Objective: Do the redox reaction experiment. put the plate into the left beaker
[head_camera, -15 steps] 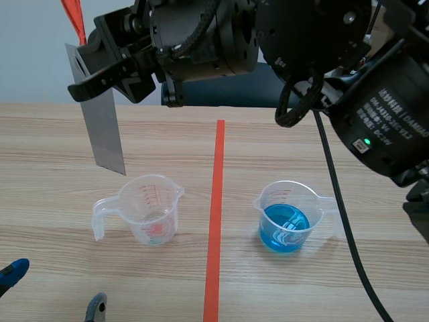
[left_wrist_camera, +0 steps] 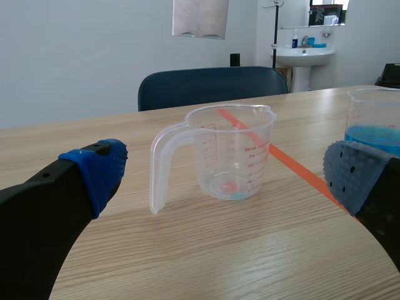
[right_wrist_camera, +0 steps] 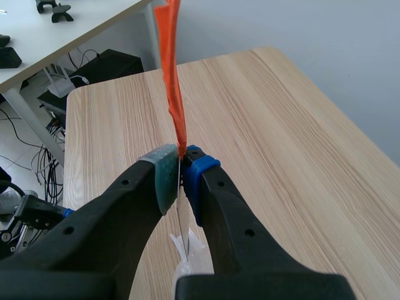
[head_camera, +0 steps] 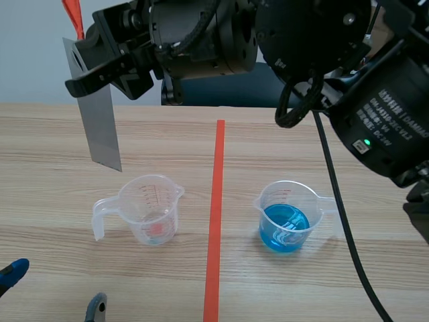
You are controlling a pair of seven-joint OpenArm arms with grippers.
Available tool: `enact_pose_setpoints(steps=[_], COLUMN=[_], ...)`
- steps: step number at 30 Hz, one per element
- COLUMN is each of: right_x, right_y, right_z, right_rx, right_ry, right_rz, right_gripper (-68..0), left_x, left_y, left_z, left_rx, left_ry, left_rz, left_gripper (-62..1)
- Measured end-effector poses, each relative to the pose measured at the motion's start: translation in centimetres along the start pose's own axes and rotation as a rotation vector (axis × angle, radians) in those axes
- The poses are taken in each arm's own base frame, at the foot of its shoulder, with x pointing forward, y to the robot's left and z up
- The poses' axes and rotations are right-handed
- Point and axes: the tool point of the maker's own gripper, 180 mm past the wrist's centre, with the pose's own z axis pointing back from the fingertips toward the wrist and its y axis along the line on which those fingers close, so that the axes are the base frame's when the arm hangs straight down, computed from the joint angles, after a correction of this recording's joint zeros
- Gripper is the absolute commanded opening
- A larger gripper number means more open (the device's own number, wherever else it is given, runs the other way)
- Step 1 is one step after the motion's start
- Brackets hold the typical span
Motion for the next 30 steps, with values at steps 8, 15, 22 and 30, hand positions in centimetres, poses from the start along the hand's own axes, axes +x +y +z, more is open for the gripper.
enact_pose_setpoints(steps=[8, 15, 22, 30], right_x=[0.01, 0.08, 0.08, -0.13], right_y=[0.00, 0.00, 0.00, -0.26], right_z=[0.00, 0.00, 0.00, 0.00], right_rx=[0.000, 0.000, 0.000, -0.015], right_ry=[0.000, -0.004, -0.004, 0.007], right_rz=[0.000, 0.000, 0.000, 0.020], right_gripper=[-67.1, -67.1, -67.1, -67.1], left_x=[0.00, 0.00, 0.00, 0.00], left_y=[0.00, 0.00, 0.00, 0.00], left_z=[0.00, 0.00, 0.00, 0.00], left_rx=[0.000, 0.000, 0.000, 0.000], left_ry=[0.000, 0.000, 0.000, 0.000], left_rz=[0.000, 0.000, 0.000, 0.000], left_gripper=[1.4, 1.4, 1.4, 1.4])
